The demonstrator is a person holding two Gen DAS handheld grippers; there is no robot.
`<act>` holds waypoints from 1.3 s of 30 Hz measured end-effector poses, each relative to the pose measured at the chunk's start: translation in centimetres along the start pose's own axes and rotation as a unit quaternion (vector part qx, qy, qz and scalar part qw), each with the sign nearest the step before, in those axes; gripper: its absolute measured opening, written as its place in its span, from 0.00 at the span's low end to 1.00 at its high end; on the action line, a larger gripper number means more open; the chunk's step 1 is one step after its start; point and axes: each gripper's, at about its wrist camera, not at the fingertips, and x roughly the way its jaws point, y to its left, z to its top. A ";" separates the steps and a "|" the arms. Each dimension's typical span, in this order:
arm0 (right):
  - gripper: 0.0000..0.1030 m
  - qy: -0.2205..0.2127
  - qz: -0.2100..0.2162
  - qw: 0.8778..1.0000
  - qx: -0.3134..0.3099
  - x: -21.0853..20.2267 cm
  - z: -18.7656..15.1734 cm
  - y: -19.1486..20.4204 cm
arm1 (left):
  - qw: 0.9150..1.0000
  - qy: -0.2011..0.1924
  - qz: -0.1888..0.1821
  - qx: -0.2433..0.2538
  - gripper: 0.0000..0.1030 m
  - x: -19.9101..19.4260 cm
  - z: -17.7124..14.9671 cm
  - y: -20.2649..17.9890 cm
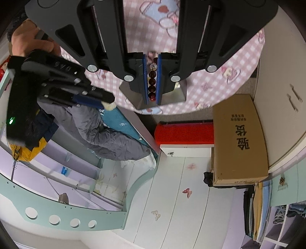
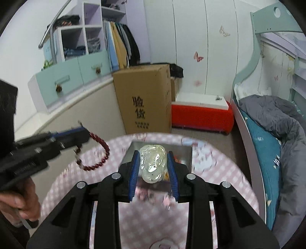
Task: Organize jewelry
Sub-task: 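Lower the bracelet and jade pendant into the grey box and open both tools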
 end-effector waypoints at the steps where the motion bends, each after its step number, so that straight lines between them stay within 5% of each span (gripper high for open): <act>1: 0.26 -0.004 0.003 1.000 0.004 0.0 0.8 -0.4 | 1.000 0.000 -0.002 -0.001 0.07 0.4 0.5 0.0; 8: 0.26 0.009 0.022 0.999 0.031 1.9 4.5 -2.2 | 0.999 0.025 -0.013 -0.016 0.08 4.2 3.7 0.6; 16: 0.28 0.061 0.019 0.995 0.072 6.3 3.3 -3.7 | 0.997 0.065 -0.023 -0.021 0.11 8.0 4.0 0.7; 17: 0.33 0.064 0.023 0.994 0.085 6.6 3.0 -4.1 | 0.997 0.069 -0.012 -0.022 0.18 8.2 4.0 0.8; 19: 0.76 0.061 0.014 0.993 0.098 6.6 2.9 -4.7 | 0.997 0.069 0.024 -0.032 0.79 8.1 3.9 1.4; 21: 0.93 0.042 -0.003 0.993 0.107 5.8 2.8 -5.1 | 0.998 0.023 0.055 -0.037 0.89 6.5 3.8 1.8; 29: 0.93 0.008 -0.031 0.990 0.138 2.2 2.3 -6.3 | 0.990 -0.035 0.136 -0.022 0.92 0.8 3.0 1.9; 39: 0.93 -0.050 -0.037 0.991 0.118 -4.2 1.4 -4.6 | 0.982 -0.084 0.168 -0.006 0.93 -5.7 1.1 0.9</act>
